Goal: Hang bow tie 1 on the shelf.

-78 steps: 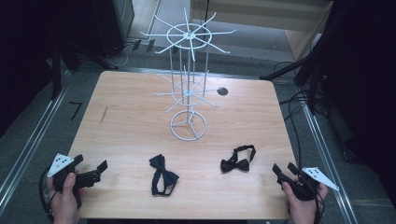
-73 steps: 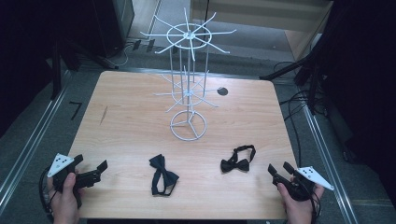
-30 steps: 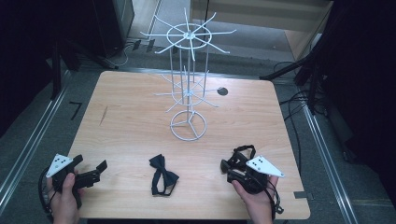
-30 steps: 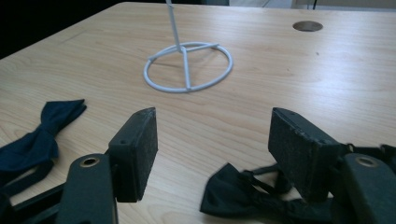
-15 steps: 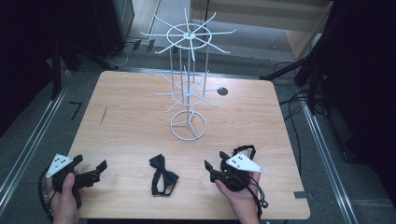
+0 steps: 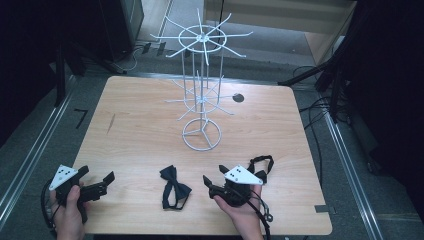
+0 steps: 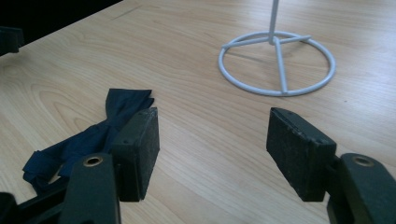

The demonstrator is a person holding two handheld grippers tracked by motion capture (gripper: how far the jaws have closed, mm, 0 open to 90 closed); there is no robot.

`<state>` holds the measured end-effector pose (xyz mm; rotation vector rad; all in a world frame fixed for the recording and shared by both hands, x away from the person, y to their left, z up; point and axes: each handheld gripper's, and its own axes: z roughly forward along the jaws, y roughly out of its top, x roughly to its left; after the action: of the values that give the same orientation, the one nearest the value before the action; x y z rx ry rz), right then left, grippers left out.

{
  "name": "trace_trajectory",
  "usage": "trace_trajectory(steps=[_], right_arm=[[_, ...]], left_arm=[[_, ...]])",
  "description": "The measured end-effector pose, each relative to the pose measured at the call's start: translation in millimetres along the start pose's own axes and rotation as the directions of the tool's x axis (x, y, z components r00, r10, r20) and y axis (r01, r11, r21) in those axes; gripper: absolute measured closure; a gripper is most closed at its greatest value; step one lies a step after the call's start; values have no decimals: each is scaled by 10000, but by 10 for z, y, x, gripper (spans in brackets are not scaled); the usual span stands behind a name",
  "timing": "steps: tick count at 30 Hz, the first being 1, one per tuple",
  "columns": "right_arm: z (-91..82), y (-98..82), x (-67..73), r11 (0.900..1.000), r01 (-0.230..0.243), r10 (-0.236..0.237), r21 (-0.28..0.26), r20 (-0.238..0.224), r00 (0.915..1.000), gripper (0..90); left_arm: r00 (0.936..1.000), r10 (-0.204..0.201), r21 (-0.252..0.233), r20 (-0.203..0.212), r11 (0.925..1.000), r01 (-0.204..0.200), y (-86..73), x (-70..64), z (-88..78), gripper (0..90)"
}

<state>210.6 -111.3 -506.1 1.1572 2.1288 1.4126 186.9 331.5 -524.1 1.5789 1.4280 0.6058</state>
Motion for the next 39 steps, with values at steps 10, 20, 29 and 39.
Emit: trace_trajectory(steps=[10, 20, 29, 39], right_arm=[[136, -22, 178, 9996, 97, -92, 276, -191, 9998, 352], [288, -39, 355, 9988, 128, -107, 471, -435, 9990, 352], [448, -57, 546, 9960, 509, -486, 738, -323, 9983, 346], [571, -92, 643, 9913, 566, -488, 1186, -679, 9965, 396]], left_arm=[[10000, -25, -11, 12, 10000, 25, 0, 1, 1, 0], [10000, -36, -12, 19, 10000, 36, -1, 2, 0, 0], [10000, -57, -28, 38, 10000, 57, -2, 5, -4, 0], [10000, -14, 39, 18, 10000, 14, -2, -2, -2, 0]])
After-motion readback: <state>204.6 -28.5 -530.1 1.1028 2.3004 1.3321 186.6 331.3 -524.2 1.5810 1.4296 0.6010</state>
